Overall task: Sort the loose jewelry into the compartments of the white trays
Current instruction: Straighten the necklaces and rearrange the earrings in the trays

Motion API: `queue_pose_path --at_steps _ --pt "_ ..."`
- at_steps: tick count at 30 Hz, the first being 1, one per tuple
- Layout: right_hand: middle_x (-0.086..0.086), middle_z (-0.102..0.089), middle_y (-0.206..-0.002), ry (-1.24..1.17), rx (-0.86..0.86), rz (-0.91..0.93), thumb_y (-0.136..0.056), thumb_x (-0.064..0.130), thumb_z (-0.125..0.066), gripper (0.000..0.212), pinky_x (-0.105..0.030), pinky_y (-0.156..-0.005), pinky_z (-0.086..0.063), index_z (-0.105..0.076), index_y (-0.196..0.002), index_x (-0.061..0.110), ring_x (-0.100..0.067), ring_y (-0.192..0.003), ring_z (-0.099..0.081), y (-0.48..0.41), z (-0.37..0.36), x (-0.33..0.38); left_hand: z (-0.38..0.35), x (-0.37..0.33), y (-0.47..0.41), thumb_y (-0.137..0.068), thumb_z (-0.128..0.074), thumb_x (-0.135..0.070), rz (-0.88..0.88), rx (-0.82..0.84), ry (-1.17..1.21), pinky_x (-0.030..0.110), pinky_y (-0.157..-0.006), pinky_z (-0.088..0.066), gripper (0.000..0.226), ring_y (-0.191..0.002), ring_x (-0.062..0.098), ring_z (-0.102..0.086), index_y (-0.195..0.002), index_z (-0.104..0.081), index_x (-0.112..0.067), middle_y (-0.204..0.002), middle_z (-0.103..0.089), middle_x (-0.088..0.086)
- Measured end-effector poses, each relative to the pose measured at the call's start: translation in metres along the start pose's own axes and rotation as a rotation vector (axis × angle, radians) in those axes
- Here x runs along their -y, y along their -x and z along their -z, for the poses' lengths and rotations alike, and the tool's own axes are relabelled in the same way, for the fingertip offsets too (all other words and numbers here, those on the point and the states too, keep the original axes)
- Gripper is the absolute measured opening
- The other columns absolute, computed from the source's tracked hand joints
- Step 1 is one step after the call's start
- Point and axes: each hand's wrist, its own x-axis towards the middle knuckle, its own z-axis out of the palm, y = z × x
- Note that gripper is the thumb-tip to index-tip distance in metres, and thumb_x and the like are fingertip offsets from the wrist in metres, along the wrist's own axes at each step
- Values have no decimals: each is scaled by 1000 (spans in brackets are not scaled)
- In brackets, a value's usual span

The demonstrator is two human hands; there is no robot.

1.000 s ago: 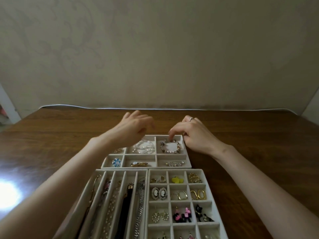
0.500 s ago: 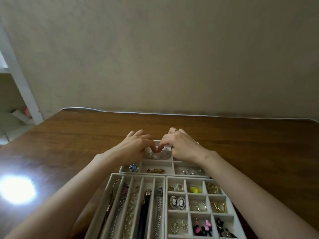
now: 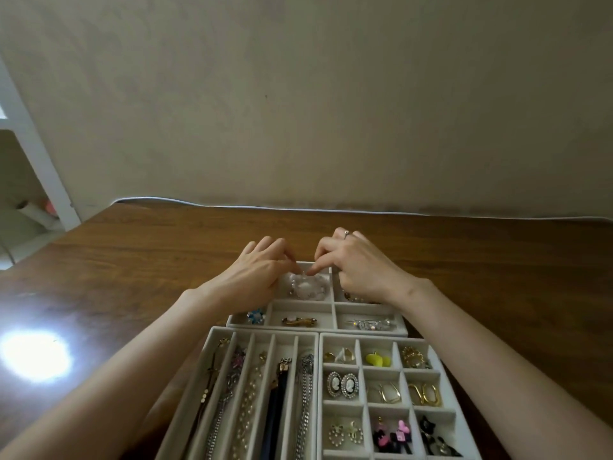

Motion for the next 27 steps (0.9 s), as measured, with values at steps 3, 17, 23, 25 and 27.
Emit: queue_pose_path --at_steps 3,17,23,25,27 --pt "9 -59 -116 16 65 52 -86 -8 -41 54 -31 -97 -30 -66 -117 28 -9 -99 -36 -1 -1 4 5 0 -2 -85 -42 0 -11 -2 105 27 -86 -28 45 -103 10 -35 -114 -61 -29 -120 -49 -13" --pt "11 -65 -111 8 87 -13 -86 -8 -42 51 -36 -99 -32 -66 -104 33 -10 -96 -39 1 -9 -3 8 -3 2 -90 -46 -8 -78 65 -68 25 -78 -23 38 -96 9 -36 -117 -56 -33 -115 -57 -20" --pt "10 -64 -115 -70 116 -11 -86 -6 -44 48 -38 -101 -33 -67 -96 34 -11 -99 -40 -1 -10 -3 5 -1 2 -90 -42 -8 -59 89 -2 26 -84 -26 39 -98 9 -35 -117 -55 -32 -117 -56 -17" --pt "9 -63 -113 -78 109 -20 -85 -6 -44 50 -40 -100 -35 -64 -93 39 -13 -99 -41 -2 -13 -4 5 -1 1 -90 -41 -8 -50 111 5 28 -89 -28 38 -101 10 -36 -117 -56 -31 -117 -55 -16" --pt "6 -61 -113 -83 92 -38 -83 -6 -45 52 -43 -99 -38 -62 -94 42 -16 -99 -42 -3 -17 -7 6 -1 0 -90 -42 -8 -42 122 19 30 -91 -29 37 -102 11 -37 -117 -57 -30 -117 -55 -15"
